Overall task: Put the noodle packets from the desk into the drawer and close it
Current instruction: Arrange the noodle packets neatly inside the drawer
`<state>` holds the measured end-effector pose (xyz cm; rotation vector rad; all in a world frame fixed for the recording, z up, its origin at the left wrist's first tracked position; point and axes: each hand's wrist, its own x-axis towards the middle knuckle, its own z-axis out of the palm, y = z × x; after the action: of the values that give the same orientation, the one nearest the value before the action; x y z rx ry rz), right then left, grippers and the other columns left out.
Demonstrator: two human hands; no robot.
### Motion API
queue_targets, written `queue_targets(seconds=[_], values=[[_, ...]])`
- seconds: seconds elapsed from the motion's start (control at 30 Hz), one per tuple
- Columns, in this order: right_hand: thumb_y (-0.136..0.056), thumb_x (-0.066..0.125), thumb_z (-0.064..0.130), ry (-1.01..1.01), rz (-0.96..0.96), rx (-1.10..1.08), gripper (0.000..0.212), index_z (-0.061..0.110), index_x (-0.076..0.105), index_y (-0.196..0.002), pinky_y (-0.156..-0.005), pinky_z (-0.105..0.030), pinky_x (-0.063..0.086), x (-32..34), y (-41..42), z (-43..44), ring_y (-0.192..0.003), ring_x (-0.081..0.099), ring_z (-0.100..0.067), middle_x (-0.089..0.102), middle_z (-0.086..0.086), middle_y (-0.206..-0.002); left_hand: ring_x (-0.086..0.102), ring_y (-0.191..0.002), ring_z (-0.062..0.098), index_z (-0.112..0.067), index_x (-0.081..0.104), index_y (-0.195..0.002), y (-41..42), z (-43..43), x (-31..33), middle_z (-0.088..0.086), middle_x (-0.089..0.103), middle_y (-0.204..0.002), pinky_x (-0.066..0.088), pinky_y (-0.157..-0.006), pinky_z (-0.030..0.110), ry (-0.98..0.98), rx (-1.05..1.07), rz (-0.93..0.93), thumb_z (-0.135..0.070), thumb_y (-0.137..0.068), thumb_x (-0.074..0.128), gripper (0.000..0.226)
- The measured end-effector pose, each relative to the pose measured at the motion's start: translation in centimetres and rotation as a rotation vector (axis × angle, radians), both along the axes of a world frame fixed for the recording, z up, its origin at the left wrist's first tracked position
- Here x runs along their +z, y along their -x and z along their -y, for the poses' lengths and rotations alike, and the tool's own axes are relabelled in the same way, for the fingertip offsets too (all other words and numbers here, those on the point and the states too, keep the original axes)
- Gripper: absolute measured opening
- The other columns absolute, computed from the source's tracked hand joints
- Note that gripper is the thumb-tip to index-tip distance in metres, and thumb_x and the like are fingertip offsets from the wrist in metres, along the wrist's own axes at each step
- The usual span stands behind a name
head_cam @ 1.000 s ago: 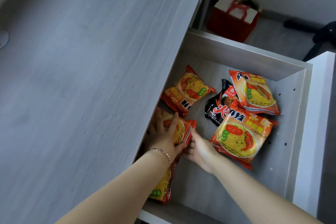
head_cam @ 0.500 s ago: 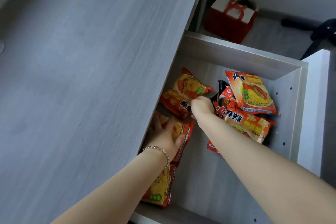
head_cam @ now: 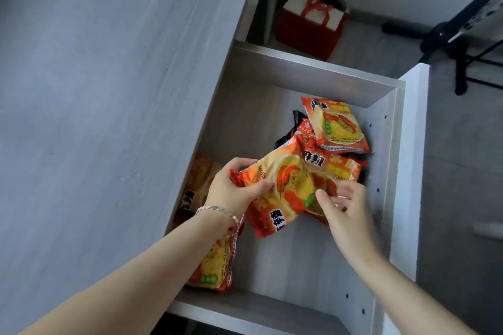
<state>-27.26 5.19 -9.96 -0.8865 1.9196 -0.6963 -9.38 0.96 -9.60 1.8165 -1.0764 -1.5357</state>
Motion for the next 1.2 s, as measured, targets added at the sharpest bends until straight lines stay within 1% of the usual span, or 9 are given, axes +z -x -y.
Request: queue_targets(seconds=[0.07, 0.2, 0.37, 0.53, 0.7, 0.83, 0.93, 1.03, 1.2], values=[[-0.081, 0.069, 0.022, 0.027, 0.003, 0.103, 0.052, 0.027, 0.044, -0.126, -0.095, -0.024, 0.041, -1.2, 1.5, -0.3, -0.112, 0.048, -0.011, 0.045, 0.003, -0.124, 0.059, -0.073, 0.000, -0.027, 0.066, -0.090, 0.0, -0.6, -0.4, -0.014, 0.062, -0.080, 0.047, -0.060, 0.003, -0.024, -0.225, 0.125, -0.019, -0.068, 0.083, 0.029], [-0.079, 0.068, 0.019, -0.205, 0.279, 0.557, 0.040, 0.053, 0.059, -0.100, -0.100, -0.031, 0.046, -3.6, 2.4, -1.7, -0.115, 0.056, -0.012, 0.060, 0.008, -0.120, 0.061, -0.076, 0.006, -0.024, 0.069, -0.096, 0.5, -2.5, -1.0, -0.008, 0.065, -0.083, 0.054, -0.071, 0.014, -0.203, -0.533, 0.151, -0.025, -0.069, 0.082, 0.030], [-0.086, 0.062, 0.009, -0.403, 0.250, 0.577, 0.024, 0.027, 0.065, -0.102, -0.058, -0.012, 0.050, -5.6, 1.2, -5.0, -0.070, 0.058, -0.004, 0.064, 0.000, -0.095, 0.055, -0.104, 0.024, -0.016, 0.064, -0.112, 1.3, -5.0, -3.3, 0.005, 0.048, -0.117, 0.049, -0.092, 0.031, -0.121, -1.006, 0.593, -0.024, -0.086, 0.064, 0.028], [-0.091, 0.055, 0.028, -0.384, -0.123, 0.636, 0.030, 0.022, 0.063, -0.119, -0.092, -0.024, 0.040, -7.0, -0.7, -6.0, -0.107, 0.054, -0.022, 0.043, -0.001, -0.104, 0.042, -0.122, 0.032, -0.002, 0.050, -0.126, 2.4, -7.0, -4.7, 0.013, 0.046, -0.132, 0.035, -0.103, 0.038, 0.037, -1.350, 0.926, -0.005, -0.094, 0.040, 0.033], [-0.094, 0.047, 0.030, -0.418, -0.218, 0.709, 0.035, 0.025, 0.056, -0.127, -0.096, -0.031, 0.042, -6.6, -2.3, -6.6, -0.117, 0.052, -0.026, 0.049, -0.007, -0.123, 0.025, -0.139, 0.030, -0.006, 0.024, -0.145, 1.3, -8.4, -6.3, 0.015, 0.047, -0.141, -0.004, -0.119, 0.040, 0.060, -1.444, 1.008, -0.018, -0.097, 0.037, 0.051], [-0.093, 0.047, 0.030, -0.345, -0.431, 0.876, 0.034, 0.027, 0.056, -0.125, -0.090, -0.036, 0.048, -4.7, -1.7, -4.9, -0.118, 0.051, -0.025, 0.057, -0.003, -0.122, 0.032, -0.137, 0.026, -0.013, 0.033, -0.141, 1.2, -8.0, -5.5, 0.012, 0.051, -0.137, 0.008, -0.120, 0.038, 0.063, -1.431, 0.935, -0.015, -0.092, 0.047, 0.052], [-0.083, 0.063, 0.027, 0.074, -0.663, 0.605, 0.042, 0.014, 0.057, -0.123, -0.088, -0.040, 0.051, -3.3, -1.4, -2.2, -0.115, 0.055, -0.032, 0.057, -0.011, -0.124, 0.062, -0.097, 0.029, -0.010, 0.064, -0.105, 0.3, -6.7, -3.5, 0.007, 0.066, -0.102, 0.048, -0.088, 0.036, 0.334, -1.159, 0.855, -0.005, -0.080, 0.049, 0.029], [-0.074, 0.072, 0.040, -0.105, -0.569, 0.122, 0.091, 0.004, 0.024, -0.143, -0.102, -0.046, 0.039, -3.1, -1.0, 1.3, -0.127, 0.038, -0.039, 0.035, -0.023, -0.141, 0.067, -0.070, 0.027, -0.011, 0.073, -0.077, -1.6, -5.8, -2.4, 0.006, 0.069, -0.080, 0.054, -0.056, 0.034, 0.491, -0.927, 0.941, -0.005, -0.061, 0.066, 0.018], [-0.053, 0.083, 0.051, -0.478, -0.251, -0.385, 0.117, 0.004, 0.020, -0.140, -0.105, -0.047, 0.034, -5.4, -0.4, 4.6, -0.131, 0.033, -0.039, 0.033, -0.024, -0.143, 0.026, -0.141, 0.031, -0.025, 0.039, -0.140, -3.8, -5.5, -2.6, 0.004, 0.024, -0.155, 0.038, -0.106, 0.047, 0.171, -0.816, 0.952, -0.024, -0.091, 0.055, 0.052]])
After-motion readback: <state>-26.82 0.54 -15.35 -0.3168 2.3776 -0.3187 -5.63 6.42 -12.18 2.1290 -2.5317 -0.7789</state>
